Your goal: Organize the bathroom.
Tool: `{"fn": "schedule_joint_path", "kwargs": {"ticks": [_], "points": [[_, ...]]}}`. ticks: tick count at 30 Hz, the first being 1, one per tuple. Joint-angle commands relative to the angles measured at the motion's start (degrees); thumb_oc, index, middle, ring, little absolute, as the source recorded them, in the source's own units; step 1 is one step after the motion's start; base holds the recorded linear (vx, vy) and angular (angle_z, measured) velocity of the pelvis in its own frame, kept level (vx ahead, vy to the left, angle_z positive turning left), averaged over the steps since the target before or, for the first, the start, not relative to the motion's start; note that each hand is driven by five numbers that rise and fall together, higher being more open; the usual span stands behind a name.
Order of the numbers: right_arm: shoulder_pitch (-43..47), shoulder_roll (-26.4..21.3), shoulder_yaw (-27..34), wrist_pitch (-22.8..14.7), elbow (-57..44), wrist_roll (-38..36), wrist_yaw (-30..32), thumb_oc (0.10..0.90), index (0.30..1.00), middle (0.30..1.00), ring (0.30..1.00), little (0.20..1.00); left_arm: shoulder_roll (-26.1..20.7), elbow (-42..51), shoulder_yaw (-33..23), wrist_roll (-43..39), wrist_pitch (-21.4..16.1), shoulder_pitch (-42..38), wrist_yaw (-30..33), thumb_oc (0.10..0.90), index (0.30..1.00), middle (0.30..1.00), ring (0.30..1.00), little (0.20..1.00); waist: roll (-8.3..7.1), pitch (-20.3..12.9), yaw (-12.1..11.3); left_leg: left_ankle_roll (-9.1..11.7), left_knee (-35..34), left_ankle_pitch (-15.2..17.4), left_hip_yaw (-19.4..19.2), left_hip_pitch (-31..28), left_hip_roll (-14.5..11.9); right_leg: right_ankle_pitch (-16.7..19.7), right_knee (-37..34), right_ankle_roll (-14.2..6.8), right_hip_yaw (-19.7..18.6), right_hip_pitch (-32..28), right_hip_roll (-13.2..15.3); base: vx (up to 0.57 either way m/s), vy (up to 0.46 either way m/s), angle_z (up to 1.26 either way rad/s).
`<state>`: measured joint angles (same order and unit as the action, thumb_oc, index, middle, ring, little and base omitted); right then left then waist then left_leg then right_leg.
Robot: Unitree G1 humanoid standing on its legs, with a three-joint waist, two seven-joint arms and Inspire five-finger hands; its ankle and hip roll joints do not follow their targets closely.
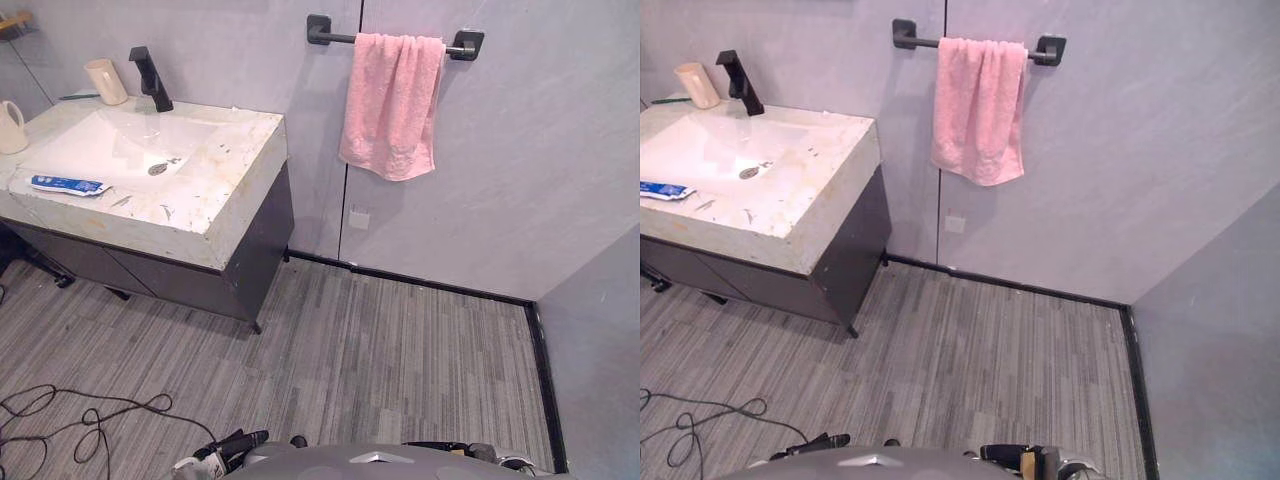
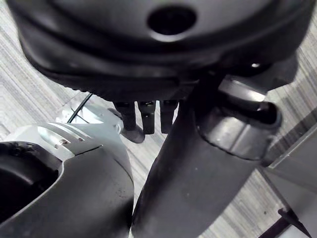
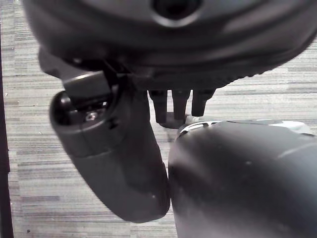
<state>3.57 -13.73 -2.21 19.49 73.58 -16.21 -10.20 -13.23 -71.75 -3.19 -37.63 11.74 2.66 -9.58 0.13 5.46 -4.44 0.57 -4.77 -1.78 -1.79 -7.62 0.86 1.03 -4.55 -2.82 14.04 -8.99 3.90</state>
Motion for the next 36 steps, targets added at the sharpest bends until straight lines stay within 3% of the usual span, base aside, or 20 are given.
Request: {"fn": "schedule_joint_path", "kwargs": {"ticks": [1,17,23,25,26,28,29,30,31,32,33,35,36], "points": [[-1.46,-0.92,-3.06,3.03,5.63,1.61,-1.19,0.8,0.9,0.9,0.9,0.9,1.76,-4.23,0.26,0.95,3.33,-0.43,0.48,0.8,0.9,0.9,0.9,0.9,0.3,0.65,-0.4,1.34,1.09,3.17,-1.07,1.21,0.45,-2.06,2.29,-3.37,-0.49,2.15,0.68,0.0,0.0,0.0],[-1.55,-1.46,-2.5,1.55,5.67,0.22,-2.26,0.8,0.9,0.9,0.9,0.9,1.32,-5.92,1.34,7.87,7.95,-0.62,-0.28,0.8,0.9,0.9,0.9,0.9,0.23,1.23,0.03,0.87,4.29,4.66,-1.61,2.11,0.98,-2.57,4.11,-3.46,-1.3,2.85,1.61,0.02,0.018,-0.01],[-0.77,-1.65,-2.07,-0.44,5.21,-0.68,-2.37,0.8,0.9,0.9,0.9,0.9,0.8,-6.17,0.8,9.67,8.02,-1.13,0.21,0.8,0.9,0.9,0.9,0.9,0.25,2.37,-0.12,-0.34,11.01,7.35,-1.21,4.44,2.33,-4.88,11.07,-3.67,-2.65,4.76,3.9,0.05,0.061,-0.12],[-0.06,-1.96,-1.84,-1.03,3.99,-0.82,-2.39,0.8,0.9,0.9,0.9,0.9,0.08,-5.34,0.57,10.38,8.34,-1.12,0.03,0.8,0.9,0.9,0.9,0.9,0.74,3.61,-0.16,-2.32,12.36,7.93,-1.27,5.07,2.95,-2.97,22.03,-5.46,-2.98,10.37,6.93,0.02,0.139,-0.14],[0.09,-2.51,-1.86,-1.88,3.15,-0.6,-2.76,0.8,0.9,0.9,0.9,0.9,-0.53,-4.88,0.82,10.53,8.28,-1.08,-0.32,0.8,0.9,0.9,0.9,0.9,1.75,4.73,0.14,-3.78,12.37,8.3,-1.42,4.99,3.07,-0.25,33.58,-5.7,-4.14,16.18,8.56,0.0,0.166,-0.32],[0.03,-3.22,-1.76,-2.96,2.6,-1.79,-3.18,0.8,0.9,0.9,0.9,0.9,-1.29,-4.67,1.03,10.59,7.66,-0.91,0.04,0.8,0.9,0.9,0.9,0.9,2.27,6.07,0.52,-4.54,13.19,9.17,-1.18,4.87,3.64,3.44,40.99,-5.82,-4.8,21.73,9.38,0.05,0.071,-0.47],[-0.03,-3.63,-1.42,-3.29,2.35,-1.87,-3.58,0.8,0.9,0.9,0.9,0.9,-2.05,-4.45,0.66,9.84,7.29,-0.68,0.37,0.8,0.9,0.9,0.9,0.9,1.68,7.07,1.04,-4.16,13.79,10.0,-1.21,4.3,4.37,6.25,38.14,-6.56,-4.72,23.95,9.9,0.15,-0.091,-0.28],[-0.1,-3.71,-1.29,-3.43,2.32,-1.52,-3.77,0.8,0.9,0.9,0.9,0.9,-2.44,-4.37,0.52,9.67,7.3,-0.69,0.54,0.8,0.9,0.9,0.9,0.9,1.16,7.51,1.41,-3.67,14.16,10.64,-0.99,3.85,4.73,7.02,33.76,-6.98,-4.61,23.89,9.92,0.14,-0.098,-0.1],[-0.1,-3.71,-1.29,-3.43,2.32,-1.52,-3.77,0.8,0.9,0.9,0.9,0.9,-2.44,-4.37,0.52,9.67,7.3,-0.69,0.54,0.8,0.9,0.9,0.9,0.9,1.16,7.51,1.41,-3.67,14.16,10.64,-0.99,3.85,4.73,7.02,33.76,-6.98,-4.61,23.89,9.92,0.2,-0.188,0.03],[-0.32,-3.79,-1.08,-3.78,2.05,-0.57,-4.05,0.8,0.9,0.9,0.9,0.9,-3.05,-4.4,0.75,9.51,7.12,-0.94,0.87,0.8,0.9,0.9,0.9,0.9,0.13,8.12,2.16,-2.81,15.08,12.07,-0.35,3.43,5.29,7.07,24.43,-7.46,-4.69,23.46,10.41,0.31,-0.365,0.12],[0.3,-3.98,-0.72,-3.22,1.42,0.53,-4.28,0.8,0.9,0.9,0.9,0.9,-3.84,-4.2,1.19,7.11,6.35,-1.67,0.83,0.8,0.9,0.9,0.9,0.9,-0.91,9.48,3.63,-1.82,16.37,14.58,0.8,3.46,5.71,9.23,10.24,-8.58,-6.58,24.43,11.22,0.31,-0.365,0.12],[0.61,-4.12,-0.64,-2.15,1.05,1.4,-4.47,0.8,0.9,0.9,0.9,0.9,-4.15,-3.78,1.41,5.24,6.16,-1.8,1.04,0.8,0.9,0.9,0.9,0.9,-0.44,10.28,4.17,-1.53,16.88,15.54,1.38,3.19,4.98,10.0,7.31,-8.4,-7.44,25.0,10.75,0.29,-0.314,0.23],[0.8,-3.93,-1.13,-0.28,0.94,3.25,-4.8,0.8,0.9,0.9,0.9,0.9,-4.34,-2.85,1.01,4.94,6.32,-1.6,1.87,0.8,0.9,0.9,0.9,0.9,-0.59,10.79,4.26,-0.78,19.04,15.76,0.12,4.42,2.5,8.21,9.42,-8.64,-8.09,24.13,11.32,0.4,-0.374,0.43]]}}
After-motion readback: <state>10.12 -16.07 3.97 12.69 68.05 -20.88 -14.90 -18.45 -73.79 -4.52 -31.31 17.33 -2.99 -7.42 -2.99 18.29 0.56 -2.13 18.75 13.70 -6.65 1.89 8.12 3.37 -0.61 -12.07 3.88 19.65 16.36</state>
